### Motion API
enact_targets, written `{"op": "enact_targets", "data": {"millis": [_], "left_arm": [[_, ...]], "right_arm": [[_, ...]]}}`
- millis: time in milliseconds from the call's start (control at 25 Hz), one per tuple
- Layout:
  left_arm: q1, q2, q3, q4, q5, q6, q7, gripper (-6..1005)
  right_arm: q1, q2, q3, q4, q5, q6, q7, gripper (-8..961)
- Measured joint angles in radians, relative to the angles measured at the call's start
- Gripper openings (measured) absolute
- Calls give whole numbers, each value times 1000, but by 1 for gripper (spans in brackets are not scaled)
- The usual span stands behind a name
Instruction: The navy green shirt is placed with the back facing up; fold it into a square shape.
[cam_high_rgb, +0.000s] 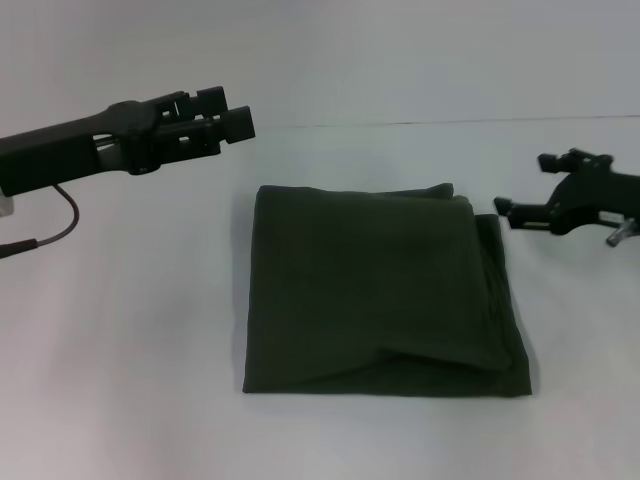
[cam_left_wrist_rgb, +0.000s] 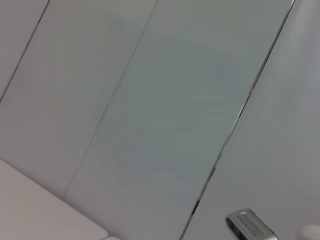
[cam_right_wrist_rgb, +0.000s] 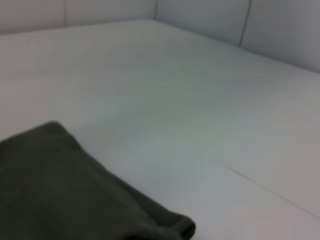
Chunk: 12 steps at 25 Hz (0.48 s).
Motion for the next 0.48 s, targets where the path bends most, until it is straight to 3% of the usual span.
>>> {"op": "enact_targets", "data": {"millis": [480], "left_arm": [[5,-5,-2,-4,-12,-1,11,951]], "right_arm": [[111,22,-111,138,45,231,-102,927]]}}
